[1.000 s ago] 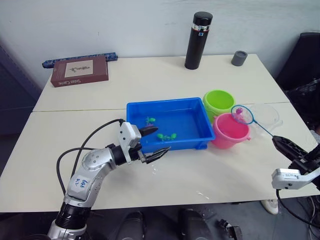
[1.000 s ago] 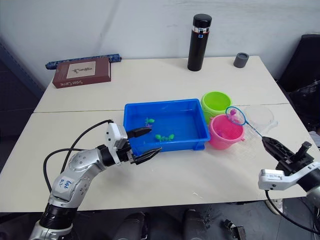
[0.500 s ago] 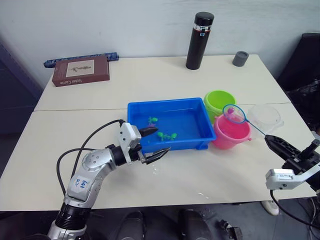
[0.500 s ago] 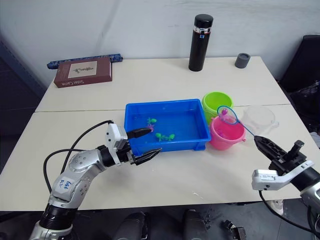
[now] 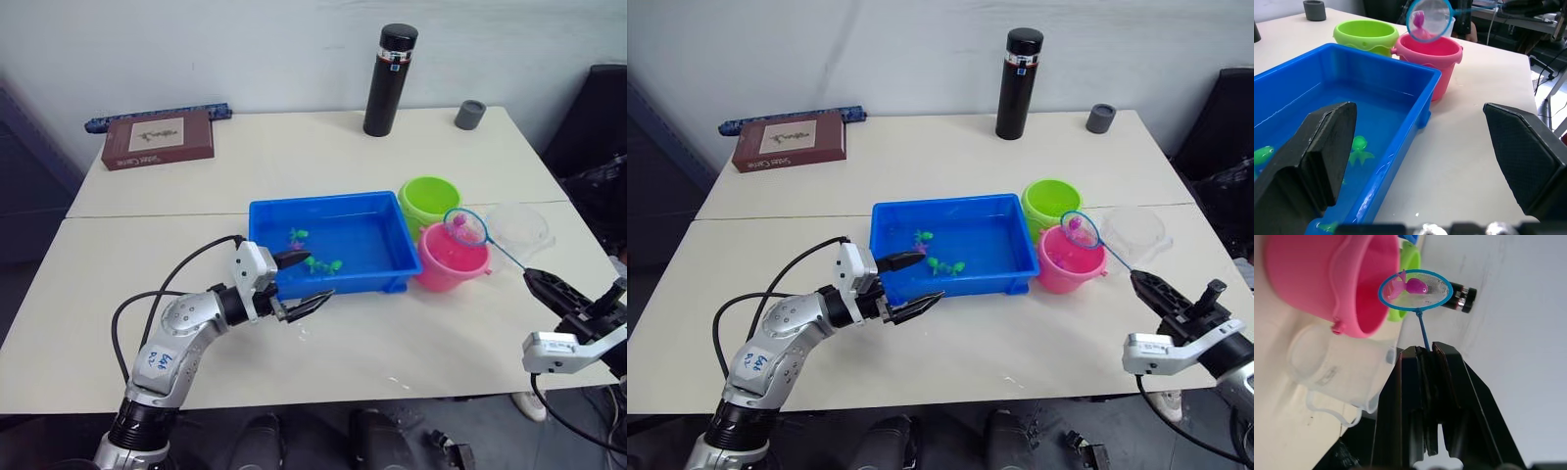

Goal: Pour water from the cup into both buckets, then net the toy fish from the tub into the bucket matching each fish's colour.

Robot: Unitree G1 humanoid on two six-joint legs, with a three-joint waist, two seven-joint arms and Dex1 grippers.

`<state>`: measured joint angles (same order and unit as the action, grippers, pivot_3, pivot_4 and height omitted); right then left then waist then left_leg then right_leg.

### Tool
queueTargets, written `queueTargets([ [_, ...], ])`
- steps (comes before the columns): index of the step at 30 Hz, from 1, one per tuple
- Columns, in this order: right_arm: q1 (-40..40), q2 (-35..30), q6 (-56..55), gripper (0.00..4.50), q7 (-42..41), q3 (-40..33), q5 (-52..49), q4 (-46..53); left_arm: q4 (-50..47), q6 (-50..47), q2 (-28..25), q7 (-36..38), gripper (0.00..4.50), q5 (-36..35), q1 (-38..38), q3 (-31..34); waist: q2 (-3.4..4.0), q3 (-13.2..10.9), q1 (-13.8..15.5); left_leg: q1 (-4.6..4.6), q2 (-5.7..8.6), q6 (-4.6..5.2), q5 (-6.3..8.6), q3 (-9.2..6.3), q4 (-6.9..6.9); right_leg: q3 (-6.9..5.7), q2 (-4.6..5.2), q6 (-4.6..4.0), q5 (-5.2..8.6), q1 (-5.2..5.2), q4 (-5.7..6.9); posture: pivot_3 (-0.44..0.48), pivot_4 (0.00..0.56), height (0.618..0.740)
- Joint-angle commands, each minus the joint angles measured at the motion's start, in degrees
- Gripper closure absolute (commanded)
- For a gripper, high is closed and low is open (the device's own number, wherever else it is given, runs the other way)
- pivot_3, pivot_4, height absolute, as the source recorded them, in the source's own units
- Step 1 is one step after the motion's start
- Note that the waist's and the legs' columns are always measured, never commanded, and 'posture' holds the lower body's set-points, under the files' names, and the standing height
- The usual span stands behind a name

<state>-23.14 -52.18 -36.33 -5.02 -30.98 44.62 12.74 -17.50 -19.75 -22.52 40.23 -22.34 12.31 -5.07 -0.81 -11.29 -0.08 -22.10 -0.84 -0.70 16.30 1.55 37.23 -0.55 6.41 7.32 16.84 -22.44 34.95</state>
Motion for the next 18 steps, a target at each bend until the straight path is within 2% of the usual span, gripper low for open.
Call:
queueTargets([
  [1,0.5,0.2,1.2,4.5,0.0,-1.6,-1.7,0.6,-1.4,1.3,0.2,0.3,0.04,-0.2,-0.4,0.1,0.0,0.0,0.0,0.01,0.02,0.01,0.0,0.01,0.03,0.01,0.01,0.01,-0.01,0.01,0.0,0.0,0.15,0.74],
  [10,0.4,0.2,1.5,4.5,0.1,-1.3,-1.9,0.7,-1.5,1.2,0.3,0.3,0.04,-0.1,-0.1,-0.2,-0.01,0.0,-0.1,0.02,0.0,0.01,0.0,0.01,0.03,0.01,-0.01,0.02,-0.01,0.02,0.01,0.0,0.15,0.74],
  [18,6.5,0.3,4.6,4.5,-4.0,-0.9,-10.0,4.5,-1.5,1.2,0.3,-0.2,0.04,0.1,-0.1,-0.1,-0.01,0.0,-0.1,0.03,-0.01,0.01,-0.01,0.01,0.04,0.01,-0.01,0.03,-0.02,0.02,0.05,0.0,0.15,0.74],
])
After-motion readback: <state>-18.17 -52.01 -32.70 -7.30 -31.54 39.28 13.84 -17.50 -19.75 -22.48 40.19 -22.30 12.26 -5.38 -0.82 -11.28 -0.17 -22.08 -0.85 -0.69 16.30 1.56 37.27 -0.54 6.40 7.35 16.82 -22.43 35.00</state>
